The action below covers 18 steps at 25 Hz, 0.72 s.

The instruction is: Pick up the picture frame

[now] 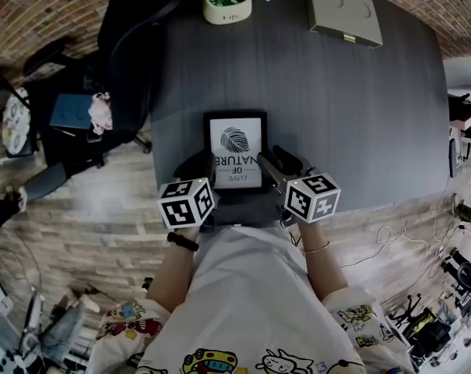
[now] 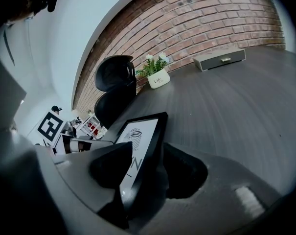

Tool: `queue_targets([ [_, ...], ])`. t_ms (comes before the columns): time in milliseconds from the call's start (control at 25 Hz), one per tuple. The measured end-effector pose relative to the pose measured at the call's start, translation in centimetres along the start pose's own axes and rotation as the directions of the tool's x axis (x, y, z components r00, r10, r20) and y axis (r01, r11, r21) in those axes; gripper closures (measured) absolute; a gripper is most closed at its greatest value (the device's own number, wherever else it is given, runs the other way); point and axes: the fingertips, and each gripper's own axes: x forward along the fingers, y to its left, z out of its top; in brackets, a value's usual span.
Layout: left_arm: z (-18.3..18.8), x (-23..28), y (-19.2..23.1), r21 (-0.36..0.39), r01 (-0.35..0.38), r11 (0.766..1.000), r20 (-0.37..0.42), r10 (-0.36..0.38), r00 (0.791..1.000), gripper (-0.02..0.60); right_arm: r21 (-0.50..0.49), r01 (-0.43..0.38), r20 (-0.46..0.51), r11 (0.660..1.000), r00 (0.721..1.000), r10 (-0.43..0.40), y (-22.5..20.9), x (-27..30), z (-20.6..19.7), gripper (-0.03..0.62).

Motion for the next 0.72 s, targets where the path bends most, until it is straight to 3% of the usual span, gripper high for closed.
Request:
queue_targets([
  [320, 0.0, -0.1, 0.0, -0.038, 0.027, 0.999, -0.001, -0.027, 1.0, 0.497, 0.11, -0.028, -0.044, 0.994, 0.998, 0.033, -0.6, 0.4, -0.6, 0.391],
  [720, 0.0, -0.1, 0.1, -0.054, 0.043, 0.998, -0.008, -0.043, 0.999, 0.497, 0.263, -0.155, -0.123, 0.952, 0.974, 0.192, -0.1, 1.2, -0.8, 0.394],
])
